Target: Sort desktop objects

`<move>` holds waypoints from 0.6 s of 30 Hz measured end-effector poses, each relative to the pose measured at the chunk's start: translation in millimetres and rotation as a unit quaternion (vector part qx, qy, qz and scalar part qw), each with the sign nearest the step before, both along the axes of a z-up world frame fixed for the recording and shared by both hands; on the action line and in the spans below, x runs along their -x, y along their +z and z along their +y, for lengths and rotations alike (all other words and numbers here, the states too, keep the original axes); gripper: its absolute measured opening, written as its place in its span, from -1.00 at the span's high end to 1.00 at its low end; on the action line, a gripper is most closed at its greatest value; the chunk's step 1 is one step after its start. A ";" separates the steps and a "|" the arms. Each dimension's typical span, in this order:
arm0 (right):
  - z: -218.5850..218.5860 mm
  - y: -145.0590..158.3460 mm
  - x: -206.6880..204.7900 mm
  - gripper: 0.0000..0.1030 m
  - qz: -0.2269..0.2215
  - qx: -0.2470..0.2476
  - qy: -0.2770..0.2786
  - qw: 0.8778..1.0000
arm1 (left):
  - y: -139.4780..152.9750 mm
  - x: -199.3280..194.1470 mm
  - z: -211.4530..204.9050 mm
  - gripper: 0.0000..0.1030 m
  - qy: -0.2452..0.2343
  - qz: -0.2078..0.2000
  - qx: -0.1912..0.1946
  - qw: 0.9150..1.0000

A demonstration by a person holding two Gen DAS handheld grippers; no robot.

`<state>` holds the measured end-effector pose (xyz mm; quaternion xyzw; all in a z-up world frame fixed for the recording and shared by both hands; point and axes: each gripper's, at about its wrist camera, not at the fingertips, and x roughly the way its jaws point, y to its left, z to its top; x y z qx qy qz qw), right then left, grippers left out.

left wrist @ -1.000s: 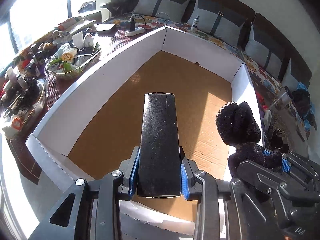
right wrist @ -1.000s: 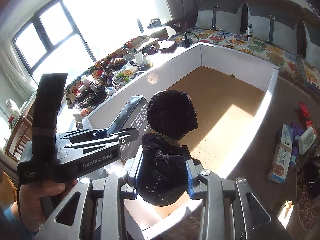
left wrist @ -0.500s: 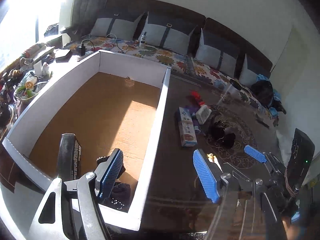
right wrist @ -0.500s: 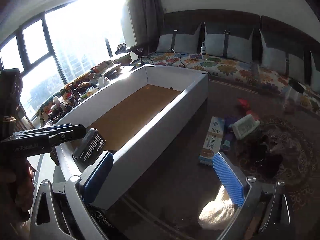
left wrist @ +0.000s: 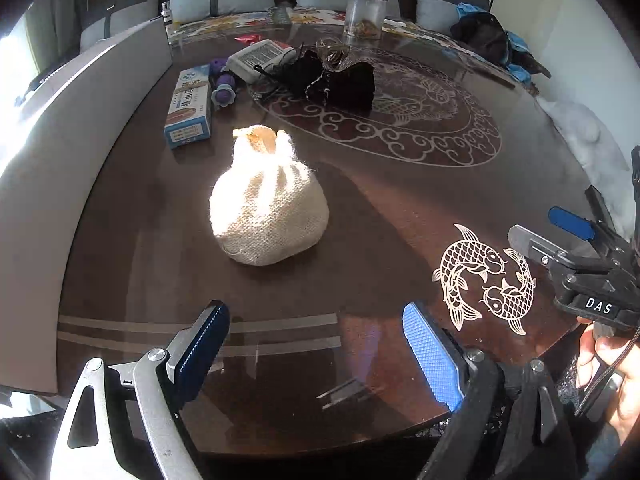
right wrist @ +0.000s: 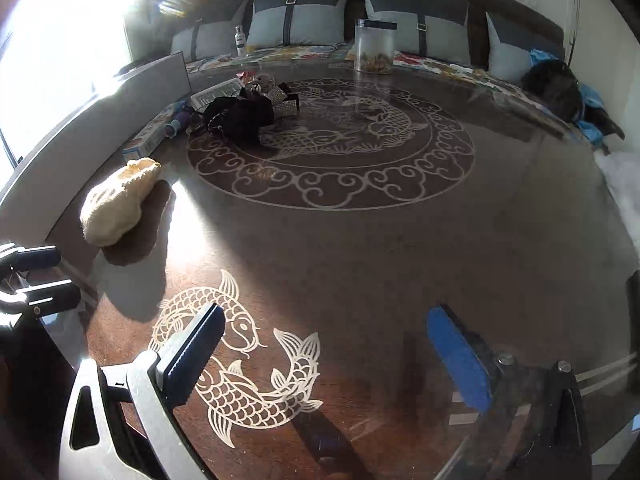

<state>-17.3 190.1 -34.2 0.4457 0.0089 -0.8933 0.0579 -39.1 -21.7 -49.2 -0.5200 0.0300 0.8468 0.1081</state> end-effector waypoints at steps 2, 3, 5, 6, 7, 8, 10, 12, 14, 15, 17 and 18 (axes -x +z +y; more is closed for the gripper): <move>5.2 2.6 7.0 -0.97 0.005 0.010 -0.011 1.000 | -7.7 10.4 4.2 -0.73 0.014 -0.005 0.004 1.000; 5.3 3.2 6.8 -0.97 0.009 0.008 -0.012 1.000 | -8.3 14.4 7.3 -0.73 0.021 0.005 0.011 1.000; 8.8 2.6 8.3 -0.97 0.009 0.005 -0.014 1.000 | -9.7 25.0 14.4 -0.73 0.027 0.011 0.025 0.999; 9.2 1.3 10.3 -0.97 0.005 0.008 -0.017 1.000 | -10.1 30.7 18.2 -0.74 0.028 0.015 0.027 0.999; 10.6 0.1 11.7 -0.97 0.002 0.013 -0.020 1.000 | -10.5 37.6 22.3 -0.75 0.027 0.018 0.027 0.999; 12.3 -0.1 12.8 -0.97 0.001 0.017 -0.022 1.000 | -10.8 45.0 26.3 -0.76 0.027 0.020 0.027 0.999; 15.3 -0.9 15.8 -0.97 0.001 0.015 -0.026 1.000 | -11.4 62.0 32.5 -0.81 0.031 0.022 0.028 0.999; 17.4 -2.5 19.3 -0.97 0.000 0.006 -0.030 1.000 | -13.0 77.0 36.1 -0.91 0.043 0.022 0.027 0.998; 19.7 -4.8 23.0 -0.97 -0.004 0.002 -0.034 0.999 | -15.5 85.9 36.4 -1.00 0.052 0.027 0.025 0.998; 21.8 -6.6 24.8 -0.97 -0.007 0.004 -0.038 0.999 | -16.1 87.8 35.5 -1.00 0.058 0.033 0.024 0.998; 25.7 -9.8 27.7 -0.97 -0.015 0.010 -0.045 0.999 | -16.4 87.5 34.6 -1.00 0.057 0.046 0.022 0.997; 27.5 -11.3 28.8 -0.97 -0.019 0.013 -0.050 0.998 | -16.7 86.4 34.4 -1.00 0.054 0.052 0.021 0.997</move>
